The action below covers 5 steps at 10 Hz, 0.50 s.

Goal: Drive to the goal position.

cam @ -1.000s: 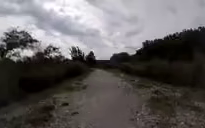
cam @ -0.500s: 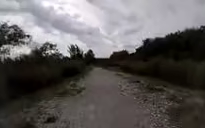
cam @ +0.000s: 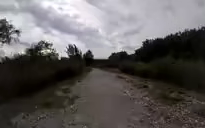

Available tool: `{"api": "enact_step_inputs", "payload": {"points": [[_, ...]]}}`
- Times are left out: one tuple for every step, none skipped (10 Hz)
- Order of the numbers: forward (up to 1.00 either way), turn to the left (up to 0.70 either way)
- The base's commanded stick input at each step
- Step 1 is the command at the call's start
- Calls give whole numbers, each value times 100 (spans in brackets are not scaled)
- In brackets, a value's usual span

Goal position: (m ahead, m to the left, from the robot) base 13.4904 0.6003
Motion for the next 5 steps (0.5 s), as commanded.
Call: {"api": "enact_step_inputs", "payload": {"points": [[85, 0], [85, 0], [85, 0], [85, 0], [85, 0]]}}
